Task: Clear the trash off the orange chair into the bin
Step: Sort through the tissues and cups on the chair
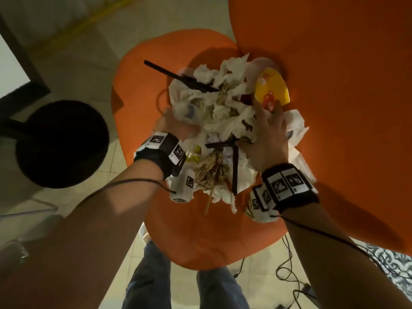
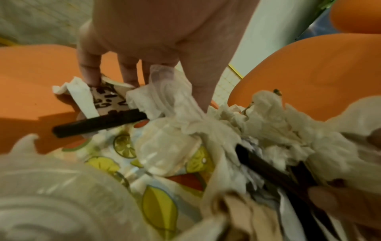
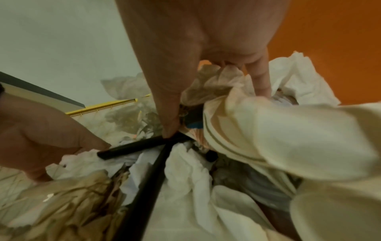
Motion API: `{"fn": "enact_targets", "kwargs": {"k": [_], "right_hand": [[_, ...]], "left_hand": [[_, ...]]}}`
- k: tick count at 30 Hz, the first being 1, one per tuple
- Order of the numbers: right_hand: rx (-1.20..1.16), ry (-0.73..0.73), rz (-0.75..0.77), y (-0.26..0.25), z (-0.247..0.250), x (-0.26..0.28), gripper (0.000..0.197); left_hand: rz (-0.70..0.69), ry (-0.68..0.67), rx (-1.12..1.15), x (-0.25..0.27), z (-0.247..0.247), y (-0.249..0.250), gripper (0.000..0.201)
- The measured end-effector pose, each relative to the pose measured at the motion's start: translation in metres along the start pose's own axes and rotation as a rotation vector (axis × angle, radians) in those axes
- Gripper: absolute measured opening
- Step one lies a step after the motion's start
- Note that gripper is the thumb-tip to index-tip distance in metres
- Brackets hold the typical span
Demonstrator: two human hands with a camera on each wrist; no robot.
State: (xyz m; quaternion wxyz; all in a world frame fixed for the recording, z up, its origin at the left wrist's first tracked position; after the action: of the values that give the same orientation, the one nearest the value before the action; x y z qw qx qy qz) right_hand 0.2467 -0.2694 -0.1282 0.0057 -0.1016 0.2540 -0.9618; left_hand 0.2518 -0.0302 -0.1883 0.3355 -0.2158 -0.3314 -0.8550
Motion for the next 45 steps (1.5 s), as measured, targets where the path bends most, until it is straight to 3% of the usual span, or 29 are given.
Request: {"fn": "enact_targets", "kwargs": {"k": [3, 9, 17, 22, 25, 29, 33, 37, 41, 45], "right_hand": [[-0.017, 0.047, 0.027, 0.001, 0.001, -0.004, 0.076], [-0.153, 0.158, 0.026, 0.003, 0.006, -0.005, 0.06], [-0.334, 0.262, 0.088, -0.002, 0.025, -0.008, 0.051], [-0.448, 0.269, 0.144, -0.01, 0.036, -0.011, 0.053], [-0.485, 0.286, 0.179, -0.015, 0.04, -0.013, 0.053], [-0.535, 0.295, 0.226, -0.023, 0.044, -0.011, 0.051], [-0.585, 0.303, 0.21, -0.028, 0.045, 0.0, 0.047], [-0.587, 0.352, 0.183, -0.025, 0.041, 0.019, 0.042], [-0.552, 0.323, 0.206, -0.028, 0.028, 0.045, 0.042], [-0.419, 0.119, 0.178, -0.029, -0.005, 0.07, 0.052]], "left_hand": [[-0.087, 0.086, 0.089, 0.007, 0.005, 0.004, 0.066], [-0.137, 0.144, 0.318, 0.02, 0.007, -0.002, 0.04], [-0.186, 0.082, 0.53, 0.033, 0.005, -0.009, 0.06], [-0.222, 0.198, 0.611, 0.041, 0.026, -0.013, 0.048], [-0.225, 0.24, 0.664, 0.039, 0.045, -0.034, 0.061], [0.001, 0.253, 0.41, 0.033, 0.037, -0.073, 0.07], [0.049, 0.302, 0.135, 0.039, 0.013, -0.071, 0.067], [0.137, 0.307, 0.199, 0.036, 0.006, -0.066, 0.066], [0.177, 0.365, 0.332, 0.023, 0.011, -0.063, 0.08], [0.256, 0.179, 0.207, 0.005, 0.012, -0.066, 0.074]]}}
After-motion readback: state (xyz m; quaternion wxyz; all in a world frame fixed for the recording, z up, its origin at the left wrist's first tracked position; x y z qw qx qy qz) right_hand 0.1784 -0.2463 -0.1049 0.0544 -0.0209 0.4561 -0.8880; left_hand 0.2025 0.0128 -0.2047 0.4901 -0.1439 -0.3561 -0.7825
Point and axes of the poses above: each hand's wrist, its own x-axis away from the middle knuckle, its own z-axis out of the back of the hand, y = z × x, the point moved 5 cm from there along -x, towards the middle knuckle, and after that the axes turned 8 degrees about -x, right-handed, at the moved point
